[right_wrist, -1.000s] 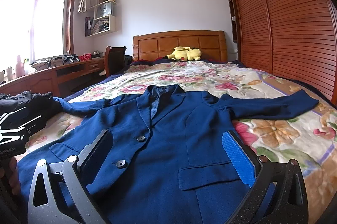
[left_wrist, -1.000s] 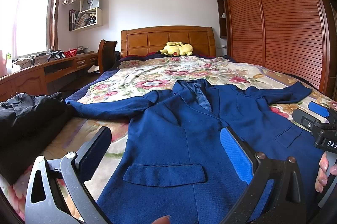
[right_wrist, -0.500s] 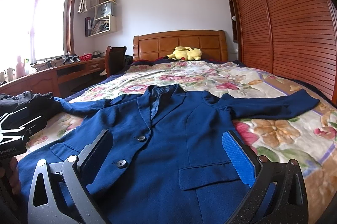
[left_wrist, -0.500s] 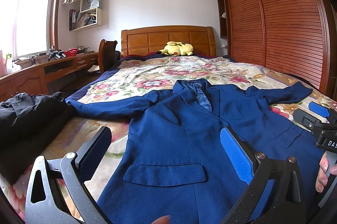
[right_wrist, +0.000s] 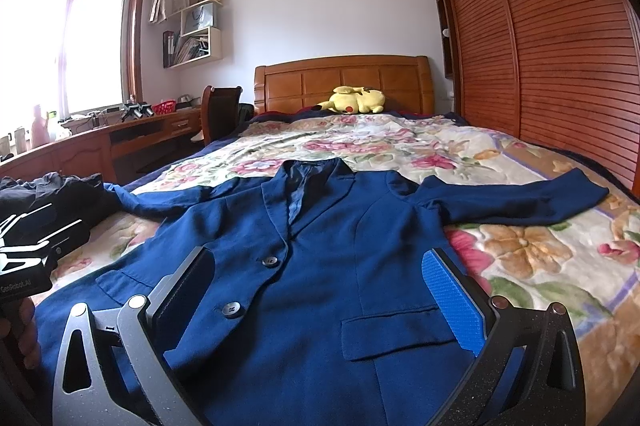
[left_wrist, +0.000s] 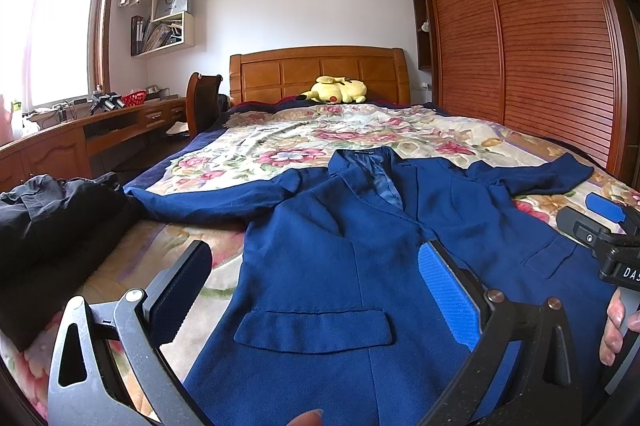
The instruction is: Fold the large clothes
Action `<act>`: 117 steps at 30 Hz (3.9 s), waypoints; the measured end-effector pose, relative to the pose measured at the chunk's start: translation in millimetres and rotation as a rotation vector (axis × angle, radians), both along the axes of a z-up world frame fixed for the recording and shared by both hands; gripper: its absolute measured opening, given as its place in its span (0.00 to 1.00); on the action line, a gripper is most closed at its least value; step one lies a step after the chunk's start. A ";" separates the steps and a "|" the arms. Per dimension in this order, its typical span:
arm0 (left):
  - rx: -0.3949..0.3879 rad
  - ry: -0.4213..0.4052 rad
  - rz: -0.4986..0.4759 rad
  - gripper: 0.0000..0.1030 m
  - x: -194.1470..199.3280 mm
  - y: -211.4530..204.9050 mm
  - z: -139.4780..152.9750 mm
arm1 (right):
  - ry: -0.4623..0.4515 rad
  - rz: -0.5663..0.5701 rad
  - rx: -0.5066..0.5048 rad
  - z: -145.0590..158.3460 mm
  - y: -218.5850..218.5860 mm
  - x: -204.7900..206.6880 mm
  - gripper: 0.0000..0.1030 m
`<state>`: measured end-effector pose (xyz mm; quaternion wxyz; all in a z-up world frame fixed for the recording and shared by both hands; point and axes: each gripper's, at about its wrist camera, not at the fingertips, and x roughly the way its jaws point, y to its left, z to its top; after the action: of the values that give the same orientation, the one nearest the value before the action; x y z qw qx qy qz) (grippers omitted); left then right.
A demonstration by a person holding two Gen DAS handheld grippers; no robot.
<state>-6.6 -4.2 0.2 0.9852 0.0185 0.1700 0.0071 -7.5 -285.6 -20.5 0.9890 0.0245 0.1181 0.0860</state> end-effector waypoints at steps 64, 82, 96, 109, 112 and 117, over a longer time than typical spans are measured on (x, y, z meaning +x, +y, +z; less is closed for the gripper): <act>-0.040 0.429 0.134 1.00 187.1 163.8 -32.0 | 0.178 0.357 -0.174 42.6 77.2 114.4 1.00; -0.230 0.510 0.171 0.90 264.5 196.9 -49.5 | 0.237 0.365 -0.190 34.6 78.3 125.6 1.00; -0.273 0.560 0.220 0.84 271.0 202.2 -65.9 | 0.226 0.360 -0.197 32.9 76.3 124.5 1.00; -0.182 0.494 0.164 0.08 279.3 177.2 -44.0 | 0.215 0.353 -0.207 33.1 72.2 122.9 1.00; -0.135 0.455 0.122 0.06 272.9 157.1 -28.6 | 0.220 0.326 -0.218 33.2 70.4 122.7 1.00; -0.089 0.409 0.025 0.03 259.8 123.9 -0.6 | 0.208 0.309 -0.212 38.5 64.7 118.4 1.00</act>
<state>253.2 119.7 -0.4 0.9300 -0.0258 0.3666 0.0078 111.0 -220.9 17.9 0.9436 -0.0891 0.2302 0.2208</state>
